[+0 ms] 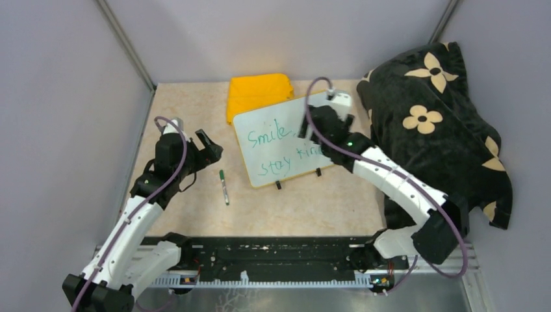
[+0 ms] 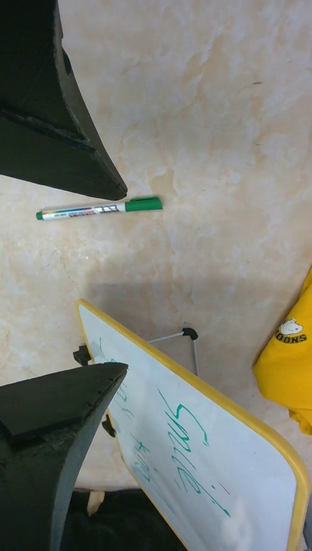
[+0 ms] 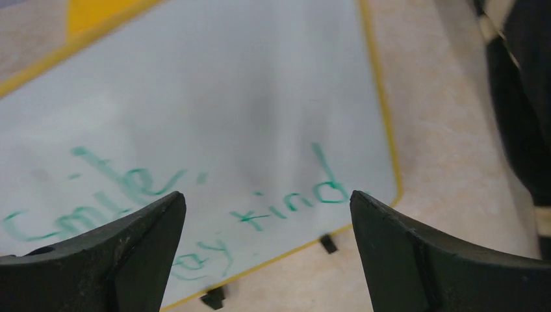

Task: Write a sentence on the whiteboard
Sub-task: Reset both arms

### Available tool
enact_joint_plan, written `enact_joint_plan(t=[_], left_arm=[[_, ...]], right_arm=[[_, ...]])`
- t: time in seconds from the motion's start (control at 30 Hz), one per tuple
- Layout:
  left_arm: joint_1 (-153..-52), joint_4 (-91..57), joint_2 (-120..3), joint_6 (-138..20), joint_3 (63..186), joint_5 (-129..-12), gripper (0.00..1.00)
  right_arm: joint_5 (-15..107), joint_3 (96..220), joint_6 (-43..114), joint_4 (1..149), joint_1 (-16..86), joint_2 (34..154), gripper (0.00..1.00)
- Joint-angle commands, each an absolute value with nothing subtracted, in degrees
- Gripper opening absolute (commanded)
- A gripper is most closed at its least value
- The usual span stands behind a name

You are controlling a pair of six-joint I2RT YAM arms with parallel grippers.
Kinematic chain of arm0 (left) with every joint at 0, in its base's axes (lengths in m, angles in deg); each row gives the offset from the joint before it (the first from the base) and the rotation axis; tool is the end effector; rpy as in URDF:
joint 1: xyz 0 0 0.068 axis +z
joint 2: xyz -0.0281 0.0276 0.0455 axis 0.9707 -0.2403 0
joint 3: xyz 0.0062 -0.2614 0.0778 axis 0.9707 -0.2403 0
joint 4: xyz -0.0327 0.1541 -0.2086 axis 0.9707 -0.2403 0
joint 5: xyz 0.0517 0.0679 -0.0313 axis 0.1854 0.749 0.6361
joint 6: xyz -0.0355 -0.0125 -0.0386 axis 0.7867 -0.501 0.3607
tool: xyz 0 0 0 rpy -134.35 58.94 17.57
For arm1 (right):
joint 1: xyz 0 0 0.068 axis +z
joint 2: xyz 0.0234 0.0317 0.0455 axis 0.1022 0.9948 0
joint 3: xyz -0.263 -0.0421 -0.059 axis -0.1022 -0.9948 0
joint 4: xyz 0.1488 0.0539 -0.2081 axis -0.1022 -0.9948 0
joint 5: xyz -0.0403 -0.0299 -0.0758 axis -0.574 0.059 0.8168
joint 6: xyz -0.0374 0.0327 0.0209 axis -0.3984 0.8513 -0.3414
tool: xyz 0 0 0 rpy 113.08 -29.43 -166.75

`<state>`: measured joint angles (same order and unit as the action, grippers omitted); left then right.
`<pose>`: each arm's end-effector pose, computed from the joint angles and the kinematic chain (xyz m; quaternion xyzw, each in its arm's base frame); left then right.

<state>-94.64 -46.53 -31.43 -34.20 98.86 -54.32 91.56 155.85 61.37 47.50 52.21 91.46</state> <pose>0.1792 -0.0550 0.3083 -0.1655 0.8469 -0.1780 0.4729 0.2246 0.2040 0.3554 0.0542 0.8434 0.0675 0.5302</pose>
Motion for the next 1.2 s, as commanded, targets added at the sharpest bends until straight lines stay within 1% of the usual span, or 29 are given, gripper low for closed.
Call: enact_joint_plan(t=[0.0,0.13,0.27,0.4,0.47,0.53,0.63,0.7,0.83,0.9,0.97,1.07,1.17], left_arm=[[-94.5,-43.9,-31.7,-45.6,103.3,-54.0,0.99],[-94.5,-44.2,-31.4,-52.6,107.1,-53.6,0.99],[-94.5,-41.0,-31.3,-57.1,110.0,-57.1,0.99],[-94.5,-40.4,-34.6,-58.6,116.2,-60.6,0.99],[-94.5,-40.4,-36.5,-59.2,119.9,-61.6,0.99],[-94.6,-40.3,-38.2,-59.5,123.5,-61.5,0.99],[-94.6,-39.1,-40.5,-59.9,127.5,-61.1,0.99],[-94.6,-37.8,-41.9,-59.9,130.3,-60.4,0.99],[-94.6,-36.5,-44.8,-59.1,135.1,-59.2,0.99],[-94.8,-36.1,-46.3,-57.7,136.8,-58.8,0.99],[-95.6,-34.6,-46.6,-55.6,135.8,-57.2,0.99],[-96.2,-30.5,-45.5,-56.2,131.3,-66.3,0.99],[-96.2,-28.6,-44.2,-55.6,127.1,-70.8,0.99]], right_arm=[[80.6,145.2,71.0,49.5,40.7,78.8,0.94],[87.3,142.2,62.7,51.6,40.6,69.5,0.94],[89.0,140.6,54.1,54.3,40.6,62.2,0.94],[91.0,141.2,48.6,56.8,41.0,59.2,0.94],[96.3,142.6,45.8,57.3,43.6,59.8,0.94],[102.7,143.4,41.7,59.7,48.8,60.7,0.94],[112.1,143.9,32.0,68.1,56.9,62.7,0.95],[115.4,144.8,24.5,75.4,60.8,64.3,0.96],[111.9,150.2,24.3,76.2,61.6,67.3,0.99],[107.3,152.6,25.1,73.7,61.6,68.4,0.99],[102.4,153.5,26.2,72.6,61.6,68.8,0.97],[98.9,153.9,30.1,71.3,61.6,68.9,0.97],[95.8,152.7,33.4,70.5,61.6,67.8,0.99]])
